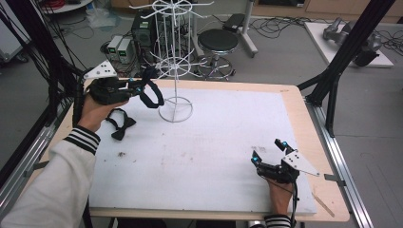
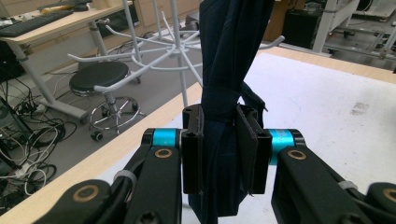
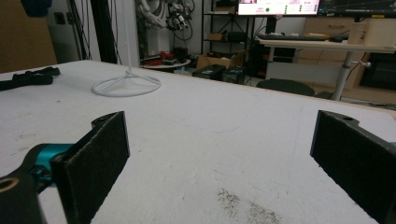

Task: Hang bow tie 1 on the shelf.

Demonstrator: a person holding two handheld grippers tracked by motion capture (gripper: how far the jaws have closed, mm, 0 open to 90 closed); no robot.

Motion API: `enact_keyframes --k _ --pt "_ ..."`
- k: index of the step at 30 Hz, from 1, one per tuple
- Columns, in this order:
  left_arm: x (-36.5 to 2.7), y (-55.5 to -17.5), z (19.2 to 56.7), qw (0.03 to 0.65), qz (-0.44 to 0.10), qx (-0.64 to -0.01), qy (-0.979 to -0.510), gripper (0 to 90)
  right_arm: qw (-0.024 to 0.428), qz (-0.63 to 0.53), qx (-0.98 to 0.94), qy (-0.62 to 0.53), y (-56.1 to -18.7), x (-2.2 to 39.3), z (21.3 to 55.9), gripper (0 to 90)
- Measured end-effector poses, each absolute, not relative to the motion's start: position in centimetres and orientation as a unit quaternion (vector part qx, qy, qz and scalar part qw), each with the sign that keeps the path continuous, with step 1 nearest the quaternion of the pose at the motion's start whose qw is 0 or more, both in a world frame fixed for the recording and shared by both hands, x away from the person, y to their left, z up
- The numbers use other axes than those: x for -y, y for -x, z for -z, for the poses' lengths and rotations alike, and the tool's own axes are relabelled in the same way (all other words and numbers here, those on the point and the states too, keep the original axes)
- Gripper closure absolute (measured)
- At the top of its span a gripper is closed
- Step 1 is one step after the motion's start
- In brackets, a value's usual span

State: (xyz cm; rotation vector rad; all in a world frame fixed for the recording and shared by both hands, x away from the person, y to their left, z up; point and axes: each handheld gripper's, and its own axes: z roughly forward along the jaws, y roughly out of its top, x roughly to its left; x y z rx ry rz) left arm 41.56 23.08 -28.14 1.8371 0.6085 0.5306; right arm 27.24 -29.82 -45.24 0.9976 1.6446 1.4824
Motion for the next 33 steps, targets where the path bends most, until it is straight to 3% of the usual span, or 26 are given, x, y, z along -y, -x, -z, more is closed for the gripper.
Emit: enact_keyframes --k 33 --pt "-22.4 -44.4 27.7 0.529 -0.228 -0.275 -0.770 73.2 0.348 -0.573 -0.634 -0.385 -27.2 29.8 45.2 3.9"
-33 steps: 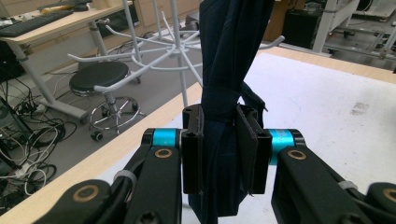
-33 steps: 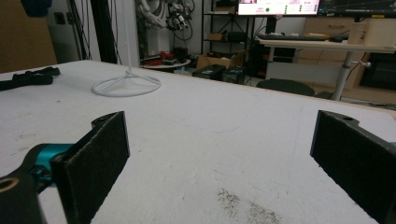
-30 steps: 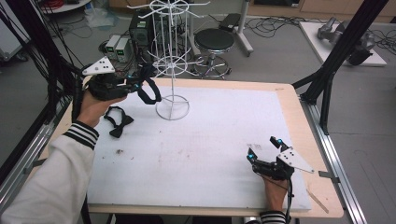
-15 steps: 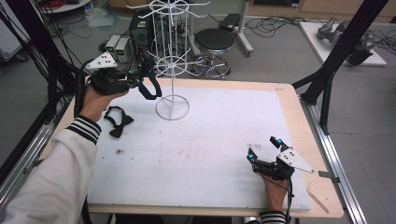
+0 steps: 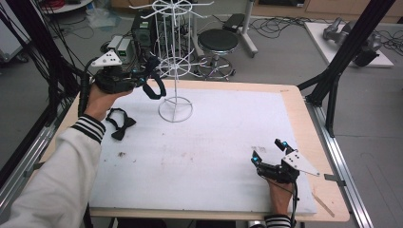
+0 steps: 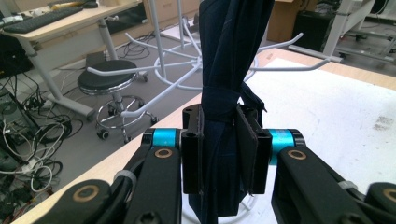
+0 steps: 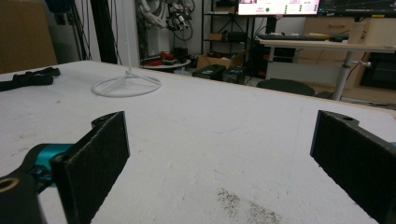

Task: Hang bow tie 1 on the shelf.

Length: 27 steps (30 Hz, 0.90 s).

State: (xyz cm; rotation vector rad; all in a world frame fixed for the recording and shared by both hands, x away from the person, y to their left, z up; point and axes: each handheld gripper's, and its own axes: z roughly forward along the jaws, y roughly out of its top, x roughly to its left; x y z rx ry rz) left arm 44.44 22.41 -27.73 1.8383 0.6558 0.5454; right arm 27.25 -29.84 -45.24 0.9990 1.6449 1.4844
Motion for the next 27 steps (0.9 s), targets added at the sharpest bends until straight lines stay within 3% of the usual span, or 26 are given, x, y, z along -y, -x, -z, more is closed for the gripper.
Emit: enact_keyframes --k 27 --pt "-22.3 -45.8 30.4 0.518 -0.212 -0.302 -0.772 73.2 0.349 -0.572 -0.635 -0.384 -27.3 29.9 45.2 3.9"
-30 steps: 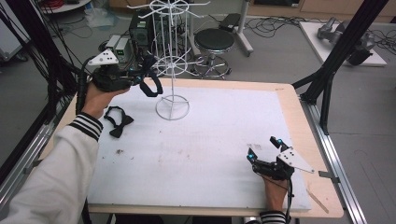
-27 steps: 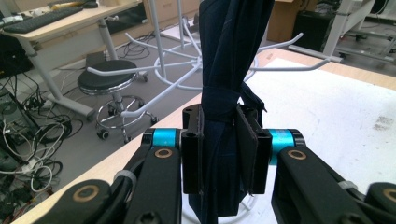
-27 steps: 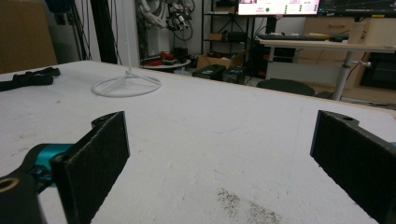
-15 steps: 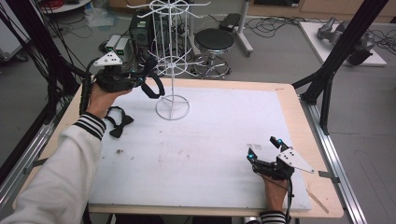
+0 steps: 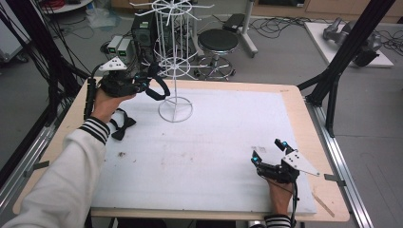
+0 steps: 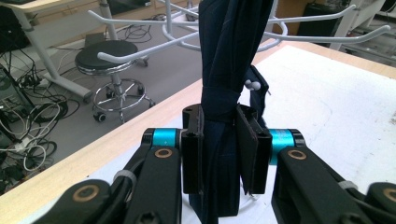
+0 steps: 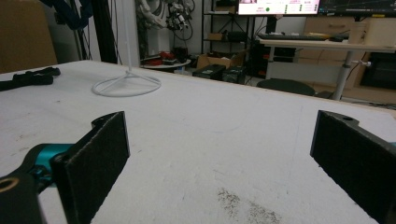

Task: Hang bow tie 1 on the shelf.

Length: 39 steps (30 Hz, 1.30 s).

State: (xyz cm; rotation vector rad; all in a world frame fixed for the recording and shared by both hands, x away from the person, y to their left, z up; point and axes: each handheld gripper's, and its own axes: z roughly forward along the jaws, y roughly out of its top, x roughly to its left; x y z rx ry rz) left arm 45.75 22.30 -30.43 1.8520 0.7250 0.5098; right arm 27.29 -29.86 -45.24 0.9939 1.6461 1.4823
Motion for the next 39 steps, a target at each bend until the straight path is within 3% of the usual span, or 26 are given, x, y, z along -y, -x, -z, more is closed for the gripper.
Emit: enact_keyframes --k 27,28,31,34,39 --pt "-20.5 -46.4 32.2 0.514 -0.206 -0.322 -0.768 71.1 0.346 -0.572 -0.635 -0.387 -27.3 29.9 45.2 3.9" --pt "-20.4 -46.4 32.3 0.510 -0.205 -0.325 -0.770 66.2 0.345 -0.572 -0.635 -0.387 -27.3 29.8 45.2 3.9" --pt "-20.3 -46.3 32.5 0.500 -0.209 -0.336 -0.770 39.9 0.346 -0.572 -0.635 -0.387 -27.3 29.8 45.2 3.9" --pt "-20.4 -45.8 32.7 0.504 -0.216 -0.336 -0.766 21.9 0.347 -0.570 -0.636 -0.387 -27.3 29.8 45.2 3.9" --pt "-21.0 -44.9 32.7 0.523 -0.216 -0.329 -0.756 13.7 0.346 -0.570 -0.636 -0.388 -27.3 29.8 45.2 3.9"
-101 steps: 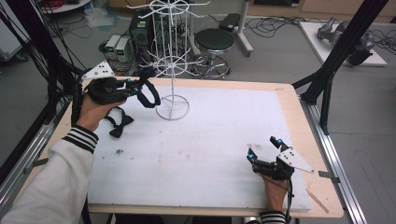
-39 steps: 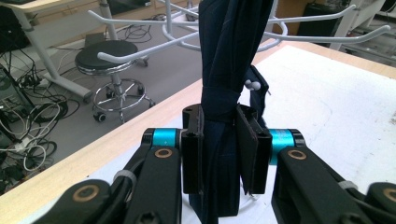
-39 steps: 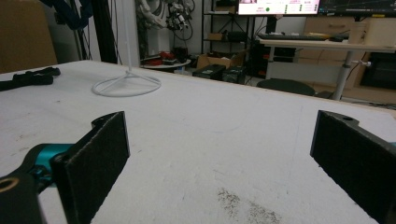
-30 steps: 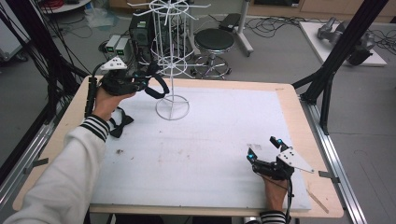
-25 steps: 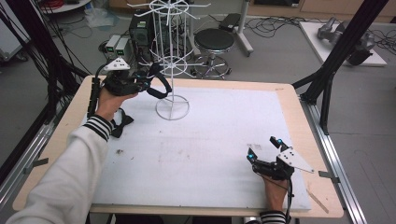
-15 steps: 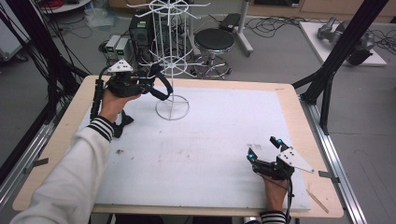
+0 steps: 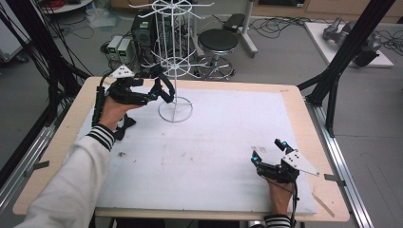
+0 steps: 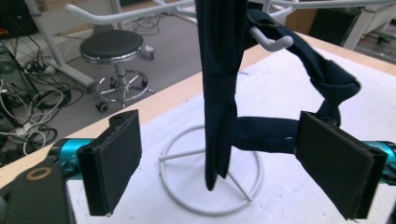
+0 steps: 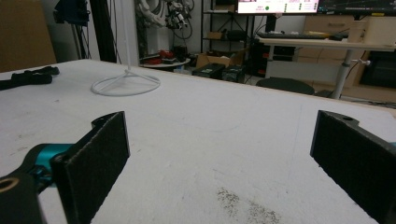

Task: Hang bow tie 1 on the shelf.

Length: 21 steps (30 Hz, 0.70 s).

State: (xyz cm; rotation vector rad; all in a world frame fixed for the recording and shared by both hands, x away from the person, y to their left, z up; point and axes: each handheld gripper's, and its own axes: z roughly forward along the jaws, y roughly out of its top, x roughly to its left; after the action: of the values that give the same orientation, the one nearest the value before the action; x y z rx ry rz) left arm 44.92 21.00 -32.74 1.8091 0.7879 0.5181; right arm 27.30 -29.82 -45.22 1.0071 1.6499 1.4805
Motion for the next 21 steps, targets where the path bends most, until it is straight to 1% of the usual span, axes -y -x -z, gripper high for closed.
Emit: enact_keyframes --k 14,18,21 --pt "-24.4 -40.5 33.5 0.572 -0.233 -0.308 -0.724 12.9 0.349 -0.571 -0.634 -0.386 -27.3 29.8 45.2 3.8" --pt "-25.7 -38.7 34.4 0.590 -0.248 -0.287 -0.713 13.0 0.351 -0.571 -0.634 -0.386 -27.3 29.8 45.2 3.8" --pt "-26.8 -37.7 35.3 0.595 -0.254 -0.296 -0.702 13.0 0.348 -0.572 -0.633 -0.389 -27.2 29.8 45.2 3.8"
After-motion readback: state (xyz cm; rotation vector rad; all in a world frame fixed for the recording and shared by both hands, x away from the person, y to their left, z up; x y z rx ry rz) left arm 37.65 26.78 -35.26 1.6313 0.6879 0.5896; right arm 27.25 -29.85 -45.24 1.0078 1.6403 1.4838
